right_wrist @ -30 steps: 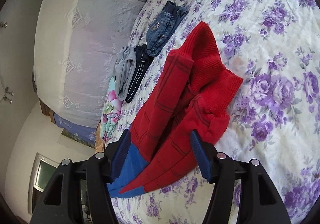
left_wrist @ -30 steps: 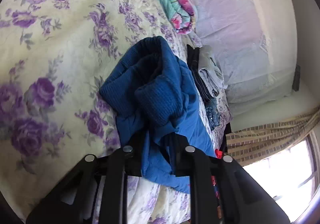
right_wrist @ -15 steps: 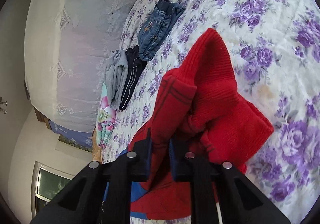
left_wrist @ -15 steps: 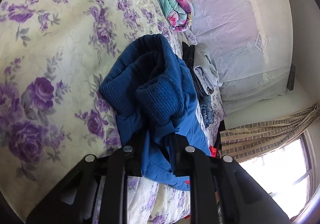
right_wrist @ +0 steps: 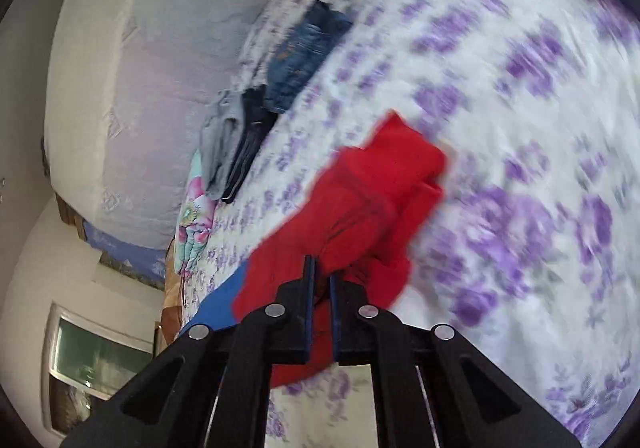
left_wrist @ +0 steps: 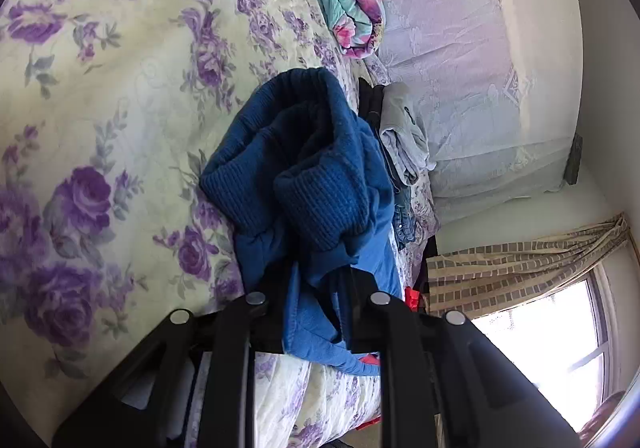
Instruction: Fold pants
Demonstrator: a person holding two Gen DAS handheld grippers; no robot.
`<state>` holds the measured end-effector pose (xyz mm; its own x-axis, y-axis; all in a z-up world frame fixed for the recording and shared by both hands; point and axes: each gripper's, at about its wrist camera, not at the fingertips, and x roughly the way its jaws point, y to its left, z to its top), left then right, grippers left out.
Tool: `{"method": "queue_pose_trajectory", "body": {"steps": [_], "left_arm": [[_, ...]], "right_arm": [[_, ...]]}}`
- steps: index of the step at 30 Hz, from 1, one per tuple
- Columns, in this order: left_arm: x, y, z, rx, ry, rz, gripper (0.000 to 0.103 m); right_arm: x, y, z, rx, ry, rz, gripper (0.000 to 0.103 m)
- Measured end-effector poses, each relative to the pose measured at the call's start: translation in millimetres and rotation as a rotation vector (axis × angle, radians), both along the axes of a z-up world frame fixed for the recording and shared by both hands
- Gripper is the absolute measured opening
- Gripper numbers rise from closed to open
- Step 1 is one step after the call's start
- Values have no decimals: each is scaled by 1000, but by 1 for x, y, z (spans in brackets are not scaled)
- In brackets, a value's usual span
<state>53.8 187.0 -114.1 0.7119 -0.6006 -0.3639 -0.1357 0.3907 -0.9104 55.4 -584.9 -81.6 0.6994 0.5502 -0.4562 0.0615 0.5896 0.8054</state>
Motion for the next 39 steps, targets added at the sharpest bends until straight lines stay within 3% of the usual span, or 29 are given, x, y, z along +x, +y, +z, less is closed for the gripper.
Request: {"method": "queue_pose_trajectory", "body": {"steps": [5,6,8,9,11,14,16,18,19,20,22,26,28,30,32,33,36,38,39], "left_arm": [[-1,-1,3,7,12,4,19],[-2,-2,5,16,12,5,21],[-4,-3,10,33,4,5,34],[-6,-4,14,35,-8,5,39],[-7,-6,20,35,-20,9,54],[-6,-12,27,60,-18,8,59],[-2,-15,28,68,-15,-2,59],[3,-13,26,75,-1,6,45],[6,-11,26,85,10,7,25],[8,-8,26,89,18,5,16],[10,2,29,64,12,-13,10],[4,20,48,13,-35,-36,10],[4,25,49,-2,-39,-81,10],[4,24,36,31,9,-102,10],[4,20,12,50,90,-113,15],[0,20,1,19,100,-106,15],[-14,25,6,2,57,-70,23],[-26,26,22,72,37,-38,51],[-32,25,32,139,37,-11,55]], "right_arm": [[-4,-3,2,38,-41,0,7],[-4,0,5,38,-46,12,11],[-3,6,8,49,-28,32,36],[-2,8,7,70,-23,37,56],[0,11,9,60,-19,28,56],[6,18,10,46,-19,33,46],[11,21,7,44,-16,43,24],[15,24,5,27,-18,49,12],[14,24,5,29,-26,52,8],[11,25,8,32,-36,53,6],[5,23,16,34,-66,59,4],[-6,17,34,35,-110,67,3],[-8,10,30,6,-96,54,3],[-6,6,12,4,-34,58,3],[-7,3,-9,-6,24,47,3],[-9,2,-15,8,31,44,3],[-13,0,-15,28,26,52,7],[-16,1,-5,-5,18,61,7],[-18,1,0,-16,11,60,7]]}}
